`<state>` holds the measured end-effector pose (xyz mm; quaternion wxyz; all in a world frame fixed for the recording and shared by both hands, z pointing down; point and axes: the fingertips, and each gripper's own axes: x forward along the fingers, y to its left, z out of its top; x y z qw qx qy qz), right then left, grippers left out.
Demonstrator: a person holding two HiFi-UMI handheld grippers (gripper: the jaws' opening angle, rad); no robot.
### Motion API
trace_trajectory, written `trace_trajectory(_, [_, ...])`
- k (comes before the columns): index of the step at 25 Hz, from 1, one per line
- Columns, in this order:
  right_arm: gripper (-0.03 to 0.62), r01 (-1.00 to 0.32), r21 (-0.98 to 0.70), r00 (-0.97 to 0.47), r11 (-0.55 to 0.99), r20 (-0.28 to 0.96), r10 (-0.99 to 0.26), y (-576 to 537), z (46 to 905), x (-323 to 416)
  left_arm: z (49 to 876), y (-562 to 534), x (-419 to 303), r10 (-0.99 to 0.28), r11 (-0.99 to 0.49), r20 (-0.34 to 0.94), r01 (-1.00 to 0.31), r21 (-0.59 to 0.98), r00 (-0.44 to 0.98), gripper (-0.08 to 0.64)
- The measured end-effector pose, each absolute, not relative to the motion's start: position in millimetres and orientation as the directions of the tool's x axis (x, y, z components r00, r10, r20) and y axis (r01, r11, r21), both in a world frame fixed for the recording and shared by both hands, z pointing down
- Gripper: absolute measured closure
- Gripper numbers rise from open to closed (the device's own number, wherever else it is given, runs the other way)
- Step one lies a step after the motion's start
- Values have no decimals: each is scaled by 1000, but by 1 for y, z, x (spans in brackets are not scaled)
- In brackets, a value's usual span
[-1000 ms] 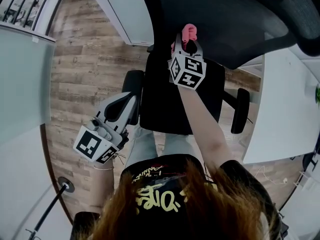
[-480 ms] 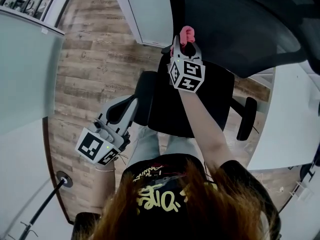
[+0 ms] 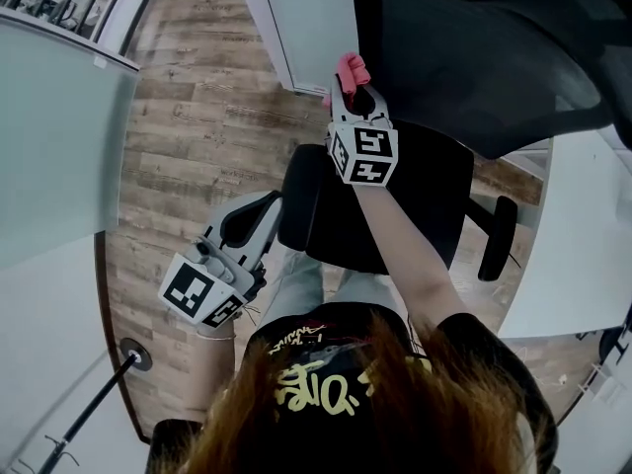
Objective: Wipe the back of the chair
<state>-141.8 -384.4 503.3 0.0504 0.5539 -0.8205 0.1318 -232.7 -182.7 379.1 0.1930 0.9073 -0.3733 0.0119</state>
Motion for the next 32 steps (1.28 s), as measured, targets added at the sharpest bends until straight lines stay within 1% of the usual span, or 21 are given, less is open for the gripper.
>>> trace_trajectory(4, [526,-911,-175,-405,374,204,-891,-360,490,-141,376,-178,-235,-667,-648,169,-677,350,726,568])
trace_trajectory(8, [526,-922,-154,-379,354,184,-907,-339,475,-104,374,-178,-221,-665,-648,159,-670,361,730,568])
trace_trajectory(15, [526,-969,-143,-229,202,210,-950,-310,470,7,367,-180,-165,-615,-697,138,-617,364,776,568])
trace_trajectory(22, [525,-992,-118,-65,36,252,-966,-276,479,120,364,-175,-91,-540,-756,129,-546,361,832,568])
trace_trajectory(32, [525,-987,-109,78,-118,319,-944,-243,510,224,372,-164,-24,-501,-778,140,-516,358,854,568])
